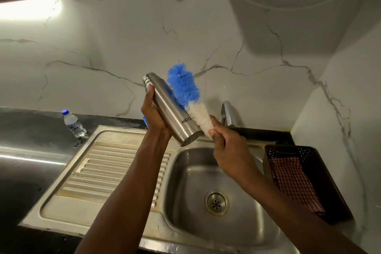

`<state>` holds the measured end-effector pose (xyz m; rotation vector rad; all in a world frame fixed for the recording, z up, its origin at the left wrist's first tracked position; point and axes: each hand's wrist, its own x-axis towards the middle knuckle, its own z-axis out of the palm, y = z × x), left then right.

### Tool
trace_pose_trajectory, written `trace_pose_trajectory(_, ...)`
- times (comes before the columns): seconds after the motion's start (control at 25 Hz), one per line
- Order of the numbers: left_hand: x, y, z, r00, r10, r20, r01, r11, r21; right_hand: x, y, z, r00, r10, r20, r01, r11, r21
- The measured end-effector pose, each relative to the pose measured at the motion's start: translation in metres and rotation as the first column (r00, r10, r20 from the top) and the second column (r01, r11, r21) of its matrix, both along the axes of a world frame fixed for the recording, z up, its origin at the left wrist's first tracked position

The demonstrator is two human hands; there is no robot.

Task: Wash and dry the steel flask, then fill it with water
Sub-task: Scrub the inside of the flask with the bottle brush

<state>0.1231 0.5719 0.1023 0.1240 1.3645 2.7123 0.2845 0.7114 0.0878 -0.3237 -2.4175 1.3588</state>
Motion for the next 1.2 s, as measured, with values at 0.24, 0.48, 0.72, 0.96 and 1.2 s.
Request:
trace_pose_trajectory(0.24,-0.001,0.004,-0.003,0.98,-0.166,0.107,0.171,0.985,-0.038,-0.008,-0.005,-0.002,0.999,-0.032,0.037,0.034,0.997,-0.074)
trace_pose_trajectory(0.48,0.007,0.017,-0.017,0.96,-0.244,0.138,0.258,0.961,-0.101,-0.037,0.004,0.003,0.996,-0.065,0.065,0.068,0.997,-0.044)
trace_pose_trajectory(0.72,0.001,0.022,-0.024,0.953,-0.281,0.117,0.29,0.955,-0.068,-0.027,-0.001,0.004,1.0,-0.008,0.017,0.008,1.0,-0.014)
trace_pose_trajectory(0.96,-0.005,0.018,-0.035,0.967,-0.136,0.214,0.15,0.987,-0.051,-0.025,0.007,-0.001,0.992,-0.045,0.12,0.049,0.998,-0.03)
trace_pose_trajectory(1.2,0.001,0.016,-0.032,0.971,-0.122,0.205,0.148,0.982,-0.115,-0.025,0.005,0.002,0.99,-0.039,0.137,0.045,0.998,-0.041)
